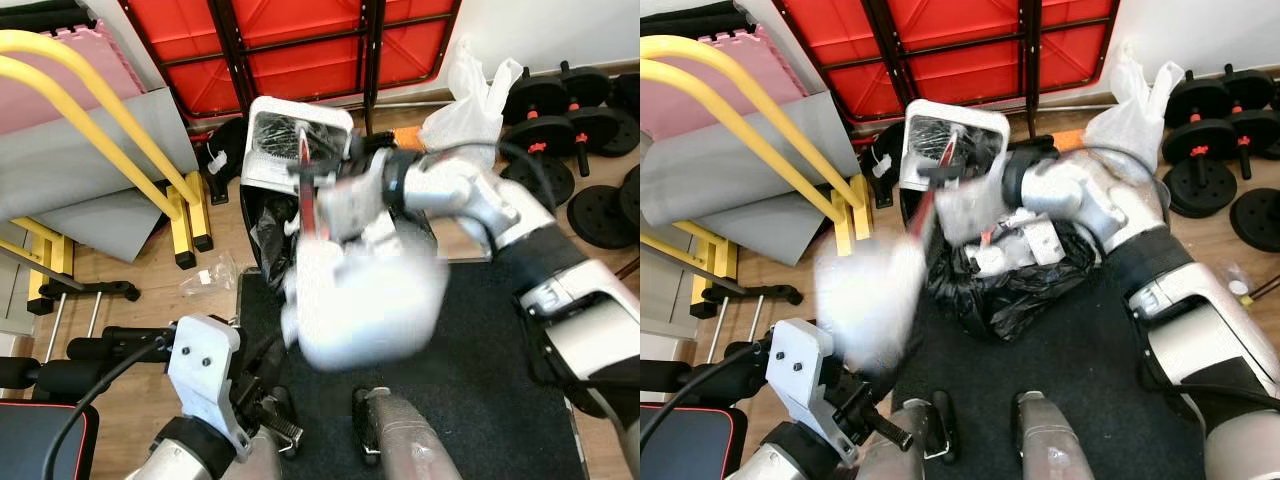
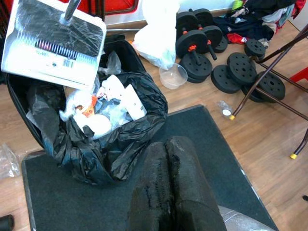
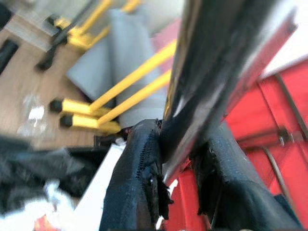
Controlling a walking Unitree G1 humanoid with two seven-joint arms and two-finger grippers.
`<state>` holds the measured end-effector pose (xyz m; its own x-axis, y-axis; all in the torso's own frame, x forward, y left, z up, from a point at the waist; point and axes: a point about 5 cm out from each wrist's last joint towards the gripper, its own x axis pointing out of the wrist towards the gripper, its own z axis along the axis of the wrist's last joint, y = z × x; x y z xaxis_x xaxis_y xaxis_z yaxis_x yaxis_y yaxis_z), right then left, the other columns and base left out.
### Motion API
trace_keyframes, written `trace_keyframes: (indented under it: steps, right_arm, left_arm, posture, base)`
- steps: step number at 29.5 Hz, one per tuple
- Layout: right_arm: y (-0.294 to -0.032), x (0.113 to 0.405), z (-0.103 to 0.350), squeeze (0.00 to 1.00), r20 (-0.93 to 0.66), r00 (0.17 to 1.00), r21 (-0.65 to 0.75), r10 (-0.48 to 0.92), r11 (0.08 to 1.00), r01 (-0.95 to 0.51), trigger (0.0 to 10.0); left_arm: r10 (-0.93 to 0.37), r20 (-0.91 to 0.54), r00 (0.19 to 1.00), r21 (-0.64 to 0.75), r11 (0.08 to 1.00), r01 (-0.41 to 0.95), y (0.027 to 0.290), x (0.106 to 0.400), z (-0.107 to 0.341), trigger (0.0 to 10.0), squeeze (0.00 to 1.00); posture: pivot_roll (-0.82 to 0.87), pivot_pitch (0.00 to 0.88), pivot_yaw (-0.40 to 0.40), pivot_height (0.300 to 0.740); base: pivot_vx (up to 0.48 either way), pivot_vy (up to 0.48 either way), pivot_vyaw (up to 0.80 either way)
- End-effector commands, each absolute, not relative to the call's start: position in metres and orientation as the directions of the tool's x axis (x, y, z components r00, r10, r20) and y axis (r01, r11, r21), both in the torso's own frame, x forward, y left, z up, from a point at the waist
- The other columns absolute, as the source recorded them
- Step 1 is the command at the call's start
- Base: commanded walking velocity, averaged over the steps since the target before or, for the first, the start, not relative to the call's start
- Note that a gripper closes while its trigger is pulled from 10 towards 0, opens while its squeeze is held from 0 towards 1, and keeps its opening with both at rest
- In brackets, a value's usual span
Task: Sweep floor
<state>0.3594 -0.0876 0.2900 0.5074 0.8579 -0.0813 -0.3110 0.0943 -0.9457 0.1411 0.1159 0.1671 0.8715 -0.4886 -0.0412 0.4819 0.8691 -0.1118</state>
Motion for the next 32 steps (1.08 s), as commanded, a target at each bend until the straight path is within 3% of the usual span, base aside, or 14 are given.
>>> trace_keyframes:
  steps: [1, 2, 8, 9, 10, 13, 20, 26, 30, 32]
  right_arm:
    - [-0.084, 0.349, 0.337, 0.0, 0.102, 0.454, -0.945, 0.885, 0.228, -0.232, 10.0]
    - [-0.096, 0.348, 0.357, 0.0, 0.186, 0.477, -0.856, 0.859, 0.38, -0.351, 10.0]
    - [-0.103, 0.345, 0.361, 0.0, 0.194, 0.496, -0.752, 0.846, 0.454, -0.479, 10.0]
    - [-0.107, 0.347, 0.359, 0.0, 0.203, 0.553, -0.677, 0.808, 0.524, -0.517, 10.0]
    - [-0.107, 0.347, 0.359, 0.0, 0.203, 0.553, -0.677, 0.808, 0.524, -0.517, 10.0]
    - [-0.127, 0.346, 0.342, 0.0, 0.18, 0.742, -0.352, 0.646, 0.747, -0.565, 10.0]
    - [-0.148, 0.339, 0.322, 0.0, 0.138, 0.836, -0.225, 0.532, 0.838, -0.497, 10.0]
    - [-0.148, 0.318, 0.257, 0.0, 0.067, 0.888, -0.195, 0.454, 0.879, -0.435, 10.0]
    - [-0.151, 0.309, 0.242, 0.0, 0.058, 0.896, -0.227, 0.44, 0.88, -0.418, 10.0]
    - [-0.157, 0.306, 0.233, 0.0, 0.052, 0.901, -0.345, 0.43, 0.855, -0.388, 10.0]
  left_arm:
    - [-0.486, -0.07, 0.871, -0.116, 0.871, 0.477, 0.116, 0.14, 0.161, 10.0, 0.0]
    - [-0.476, -0.066, 0.877, -0.12, 0.876, 0.467, 0.118, 0.143, 0.159, 10.0, 0.0]
    - [-0.472, -0.065, 0.879, -0.121, 0.878, 0.462, 0.119, 0.146, 0.157, 10.0, 0.0]
    - [-0.463, -0.066, 0.884, -0.125, 0.883, 0.453, 0.12, 0.148, 0.156, 10.0, 0.0]
    - [-0.463, -0.066, 0.884, -0.125, 0.883, 0.453, 0.12, 0.148, 0.156, 10.0, 0.0]
    - [-0.416, -0.051, 0.908, -0.127, 0.904, 0.407, 0.127, 0.156, 0.154, 10.0, 0.0]
    - [-0.344, -0.015, 0.939, -0.115, 0.933, 0.34, 0.135, 0.169, 0.154, 10.0, 0.0]
    - [-0.272, 0.028, 0.962, -0.148, 0.951, 0.273, 0.141, 0.184, 0.155, 10.0, 0.0]
    - [-0.233, 0.045, 0.971, -0.154, 0.959, 0.237, 0.146, 0.191, 0.155, 10.0, 0.0]
    - [-0.182, 0.055, 0.982, -0.17, 0.967, 0.188, 0.152, 0.196, 0.153, 10.0, 0.0]
  posture:
    - [-0.1, 0.256, 0.016, 0.74]
    - [-0.11, 0.238, 0.016, 0.74]
    - [-0.11, 0.226, 0.013, 0.74]
    - [-0.12, 0.204, 0.01, 0.74]
    - [-0.12, 0.204, 0.01, 0.74]
    - [-0.14, 0.172, 0.002, 0.74]
    - [-0.16, 0.136, -0.01, 0.74]
    - [-0.16, 0.095, -0.013, 0.74]
    - [-0.17, 0.086, -0.021, 0.74]
    - [-0.17, 0.071, -0.034, 0.74]
  base:
    - [0.0, 0.0, 0.0]
    - [0.0, 0.0, 0.0]
    - [0.0, 0.0, 0.0]
    - [0.0, 0.0, 0.0]
    - [0.0, 0.0, 0.0]
    - [0.0, 0.0, 0.0]
    - [0.0, 0.0, 0.0]
    - [0.0, 0.0, 0.0]
    - [0.0, 0.0, 0.0]
    - [0.0, 0.0, 0.0]
